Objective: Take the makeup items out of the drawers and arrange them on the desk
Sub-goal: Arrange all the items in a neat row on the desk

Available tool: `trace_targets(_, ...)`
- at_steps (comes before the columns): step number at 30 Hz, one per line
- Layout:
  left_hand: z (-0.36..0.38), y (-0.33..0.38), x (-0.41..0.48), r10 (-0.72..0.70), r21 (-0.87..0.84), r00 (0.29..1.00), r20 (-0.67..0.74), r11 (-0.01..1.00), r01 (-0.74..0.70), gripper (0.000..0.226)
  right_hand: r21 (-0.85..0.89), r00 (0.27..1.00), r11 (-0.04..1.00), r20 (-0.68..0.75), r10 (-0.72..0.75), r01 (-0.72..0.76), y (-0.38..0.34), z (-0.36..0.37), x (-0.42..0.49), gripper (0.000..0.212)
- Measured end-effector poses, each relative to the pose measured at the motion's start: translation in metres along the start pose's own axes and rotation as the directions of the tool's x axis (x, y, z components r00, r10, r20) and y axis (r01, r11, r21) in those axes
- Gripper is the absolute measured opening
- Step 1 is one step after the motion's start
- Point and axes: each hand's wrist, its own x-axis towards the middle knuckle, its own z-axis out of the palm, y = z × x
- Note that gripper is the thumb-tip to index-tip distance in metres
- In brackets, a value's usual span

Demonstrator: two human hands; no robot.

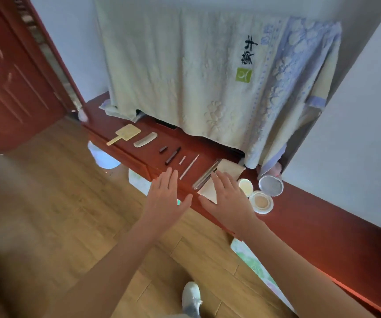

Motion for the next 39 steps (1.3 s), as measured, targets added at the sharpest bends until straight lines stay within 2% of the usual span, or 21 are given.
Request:
trace_targets(5, -0.02, -0.036, -0.049, -0.173, -0.006, 0.985, 0.011, 0.985, 0.173, 0.092, -0.033, 0.986, 0.991, 0.112, -0.127, 0.131, -0.046, 0.01, -0.006, 0.081)
trace_targets(8, -0.029, -0.056, -0.071, -0.2, 0.005, 0.98, -0.007, 0.98, 0.2, 0.092, -0.057, 0.975, 0.981, 0.136, -0.176, 0.185, -0.073, 0.018, -0.011, 0.094)
trace_targets(12, -0.038, -0.084, -0.086, -0.234, -0.005, 0.972, -0.007, 0.972, 0.234, 0.083, -0.108, 0.972, 0.974, 0.149, -0.181, 0.198, -0.099, 0.036, -0.011, 0.086)
trace_targets(15, -0.044, -0.111, -0.089, -0.221, 0.012, 0.975, -0.005, 0.975, 0.221, 0.093, -0.163, 0.974, 0.967, 0.142, -0.175, 0.197, -0.123, 0.047, -0.007, 0.085)
trace_targets(18, -0.049, -0.143, -0.089, -0.149, 0.073, 0.989, 0.018, 0.986, 0.148, 0.094, -0.191, 0.984, 0.969, 0.11, -0.139, 0.159, -0.15, 0.058, -0.003, 0.083)
trace_targets(24, -0.058, -0.21, -0.08, 0.037, 0.128, 0.998, 0.059, 0.991, -0.044, 0.086, -0.153, 0.997, 0.987, 0.049, 0.053, -0.045, -0.201, 0.077, -0.001, 0.081)
trace_targets(29, -0.062, -0.238, -0.064, 0.126, 0.103, 0.991, 0.05, 0.986, -0.131, 0.08, -0.128, 0.981, 0.973, 0.009, 0.193, -0.191, -0.223, 0.082, -0.008, 0.079)
trace_targets(39, -0.035, -0.244, 0.004, 0.303, -0.031, 0.948, 0.094, 0.953, -0.301, 0.074, -0.093, 0.937, 0.932, -0.069, 0.344, -0.349, -0.213, 0.093, 0.025, 0.078)
